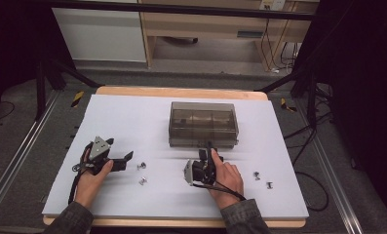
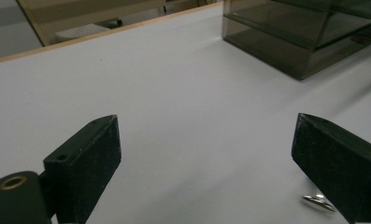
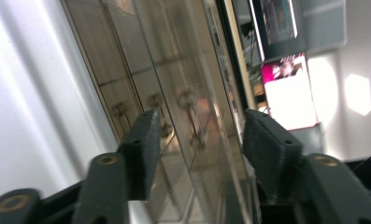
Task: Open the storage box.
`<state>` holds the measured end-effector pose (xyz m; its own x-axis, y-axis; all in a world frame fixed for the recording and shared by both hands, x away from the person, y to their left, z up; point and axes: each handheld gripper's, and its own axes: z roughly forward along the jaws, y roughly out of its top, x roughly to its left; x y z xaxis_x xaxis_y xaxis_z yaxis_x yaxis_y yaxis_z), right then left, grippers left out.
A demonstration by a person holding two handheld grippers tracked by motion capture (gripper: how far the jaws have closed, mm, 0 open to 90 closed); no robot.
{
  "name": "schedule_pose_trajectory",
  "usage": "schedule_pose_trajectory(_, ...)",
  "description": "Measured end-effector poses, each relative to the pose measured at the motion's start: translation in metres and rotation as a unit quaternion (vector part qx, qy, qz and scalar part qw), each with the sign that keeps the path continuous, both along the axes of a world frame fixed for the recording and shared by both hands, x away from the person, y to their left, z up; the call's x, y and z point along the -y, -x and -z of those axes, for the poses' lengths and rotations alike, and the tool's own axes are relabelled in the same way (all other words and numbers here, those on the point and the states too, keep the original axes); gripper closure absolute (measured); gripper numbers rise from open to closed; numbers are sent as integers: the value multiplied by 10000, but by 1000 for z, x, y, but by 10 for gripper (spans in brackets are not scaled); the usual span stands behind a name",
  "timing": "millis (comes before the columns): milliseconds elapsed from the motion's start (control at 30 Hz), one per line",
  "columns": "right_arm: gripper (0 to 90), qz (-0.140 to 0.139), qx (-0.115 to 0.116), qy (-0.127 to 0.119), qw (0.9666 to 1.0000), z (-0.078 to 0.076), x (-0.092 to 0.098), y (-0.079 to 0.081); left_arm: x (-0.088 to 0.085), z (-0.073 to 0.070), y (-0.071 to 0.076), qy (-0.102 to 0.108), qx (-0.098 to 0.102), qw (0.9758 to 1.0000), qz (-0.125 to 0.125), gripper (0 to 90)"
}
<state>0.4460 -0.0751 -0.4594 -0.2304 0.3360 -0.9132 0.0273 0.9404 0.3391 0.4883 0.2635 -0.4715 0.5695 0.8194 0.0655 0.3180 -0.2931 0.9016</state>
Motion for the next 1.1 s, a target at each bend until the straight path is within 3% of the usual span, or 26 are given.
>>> schedule_pose_trajectory(33,385,137,-162,-407,9989,-3,12,1,4,-2,2,-5,-33,9999,140,80)
schedule_pose_trajectory(67,385,137,-162,-407,9989,-3,12,1,7,-4,3,6,-58,9997,245,80)
schedule_pose_trajectory(100,353,234,-294,-717,9967,-5,23,1,14,-8,7,34,-93,9987,500,80)
schedule_pose_trajectory(133,353,234,-294,-717,9967,-5,23,1,14,-8,7,34,-93,9987,500,80)
schedule_pose_trajectory(167,321,356,-420,-1159,9917,-8,38,1,20,-11,10,1,-46,9982,602,80)
schedule_pose_trajectory(233,312,351,-453,-1272,9902,-9,44,1,27,-15,13,3,-60,9970,765,80)
schedule_pose_trajectory(267,301,400,-680,-1765,9811,-13,60,0,32,-18,15,-26,-51,9964,843,81)
schedule_pose_trajectory(400,314,444,-965,-2275,9680,-15,88,-2,51,-25,17,-137,-69,9943,1059,77)
schedule_pose_trajectory(467,345,447,-1178,-2545,9588,-17,102,-5,60,-29,15,-198,-50,9929,1168,74)
schedule_pose_trajectory(500,345,447,-1178,-2545,9588,-17,102,-5,65,-30,14,-178,-52,9928,1186,74)
schedule_pose_trajectory(533,354,462,-1286,-2693,9533,-19,108,-7,71,-33,12,-202,-69,9923,1222,74)
schedule_pose_trajectory(600,428,397,-1543,-3141,9359,-25,125,-13,80,-36,8,-355,-36,9908,1305,108)
schedule_pose_trajectory(633,456,400,-1591,-3222,9323,-28,130,-15,86,-38,6,-413,-20,9902,1332,123)
schedule_pose_trajectory(667,456,400,-1591,-3222,9323,-28,130,-15,91,-40,4,-460,-15,9896,1365,146)
schedule_pose_trajectory(700,486,347,-1775,-3374,9238,-32,139,-22,96,-42,2,-500,-26,9889,1398,175)
schedule_pose_trajectory(733,486,347,-1775,-3374,9238,-32,139,-22,101,-43,-1,-555,-33,9887,1395,175)
schedule_pose_trajectory(767,513,264,-2057,-3471,9146,-34,145,-29,105,-43,-3,-600,-6,9888,1366,226)
schedule_pose_trajectory(833,558,164,-2251,-3539,9076,-36,147,-34,111,-43,-9,-671,-4,9893,1292,283)
schedule_pose_trajectory(867,574,131,-2300,-3558,9057,-36,148,-36,113,-42,-14,-661,-71,9902,1229,311)
schedule_pose_trajectory(933,592,101,-2348,-3537,9053,-36,148,-38,114,-42,-16,-619,-105,9907,1206,352)
schedule_pose_trajectory(967,637,58,-2472,-3582,9003,-35,149,-41,115,-41,-17,-579,-129,9909,1207,419)
schedule_pose_trajectory(1067,669,17,-2557,-3593,8975,-36,150,-44,116,-42,-19,-610,-174,9898,1272,482)
schedule_pose_trajectory(1100,696,-13,-2637,-3615,8943,-36,152,-46,118,-43,-21,-755,-229,9888,1269,496)
